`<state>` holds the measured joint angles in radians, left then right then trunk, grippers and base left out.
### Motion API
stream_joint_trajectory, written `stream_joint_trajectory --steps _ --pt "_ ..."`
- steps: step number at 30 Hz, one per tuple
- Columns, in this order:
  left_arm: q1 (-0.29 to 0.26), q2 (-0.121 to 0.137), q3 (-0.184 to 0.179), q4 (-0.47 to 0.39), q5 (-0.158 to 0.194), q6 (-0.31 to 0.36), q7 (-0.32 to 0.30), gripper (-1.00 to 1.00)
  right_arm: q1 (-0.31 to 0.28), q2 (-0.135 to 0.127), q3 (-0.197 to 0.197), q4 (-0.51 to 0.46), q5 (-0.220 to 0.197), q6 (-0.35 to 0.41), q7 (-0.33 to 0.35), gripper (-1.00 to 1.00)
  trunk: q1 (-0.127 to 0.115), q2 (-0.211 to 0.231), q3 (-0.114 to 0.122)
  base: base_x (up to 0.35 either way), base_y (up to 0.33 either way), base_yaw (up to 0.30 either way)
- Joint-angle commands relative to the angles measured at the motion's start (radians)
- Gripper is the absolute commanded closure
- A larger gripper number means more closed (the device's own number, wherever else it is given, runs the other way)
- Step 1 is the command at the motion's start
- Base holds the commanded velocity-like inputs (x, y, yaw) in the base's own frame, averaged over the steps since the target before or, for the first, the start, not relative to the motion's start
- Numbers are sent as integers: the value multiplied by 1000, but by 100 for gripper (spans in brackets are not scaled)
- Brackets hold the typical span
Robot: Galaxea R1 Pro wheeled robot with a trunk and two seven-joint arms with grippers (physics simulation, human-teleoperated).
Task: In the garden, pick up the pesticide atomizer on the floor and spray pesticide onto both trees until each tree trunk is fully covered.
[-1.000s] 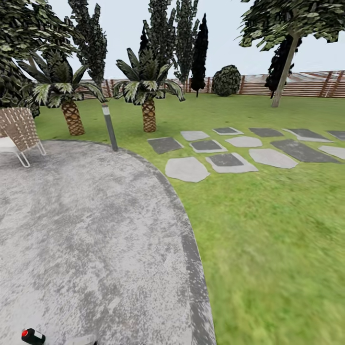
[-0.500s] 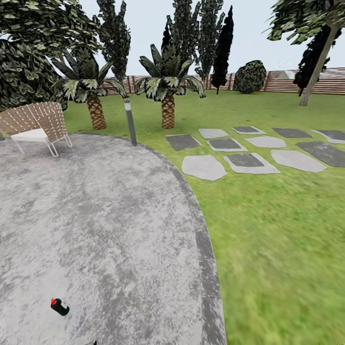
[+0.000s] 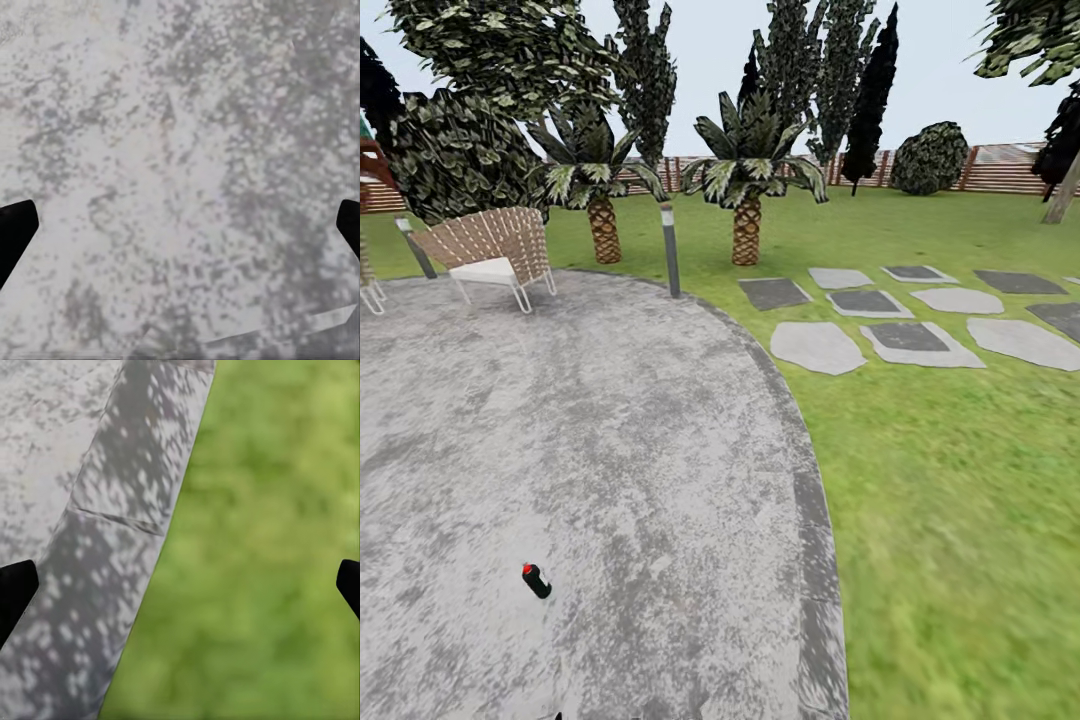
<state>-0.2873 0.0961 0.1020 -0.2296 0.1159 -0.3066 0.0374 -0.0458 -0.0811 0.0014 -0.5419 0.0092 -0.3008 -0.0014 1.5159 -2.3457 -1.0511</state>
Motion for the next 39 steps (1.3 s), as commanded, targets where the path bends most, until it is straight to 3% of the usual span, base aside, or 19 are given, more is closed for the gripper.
stream_joint_trajectory --steps 1,28,39 --pt "-1 0 -2 1 10 -3 -1 -100 0 0 0 0 1 -3 1 -100 0 0 -2 -10 0 213" --pt "-1 1 -2 2 11 -3 -1 -100 0 0 0 2 1 -3 0 -100 0 0 -34 -1 -2 213" --pt "-1 1 -2 1 11 -3 -1 -100 0 0 0 2 1 -3 1 -100 0 0 -47 0 -145 213"
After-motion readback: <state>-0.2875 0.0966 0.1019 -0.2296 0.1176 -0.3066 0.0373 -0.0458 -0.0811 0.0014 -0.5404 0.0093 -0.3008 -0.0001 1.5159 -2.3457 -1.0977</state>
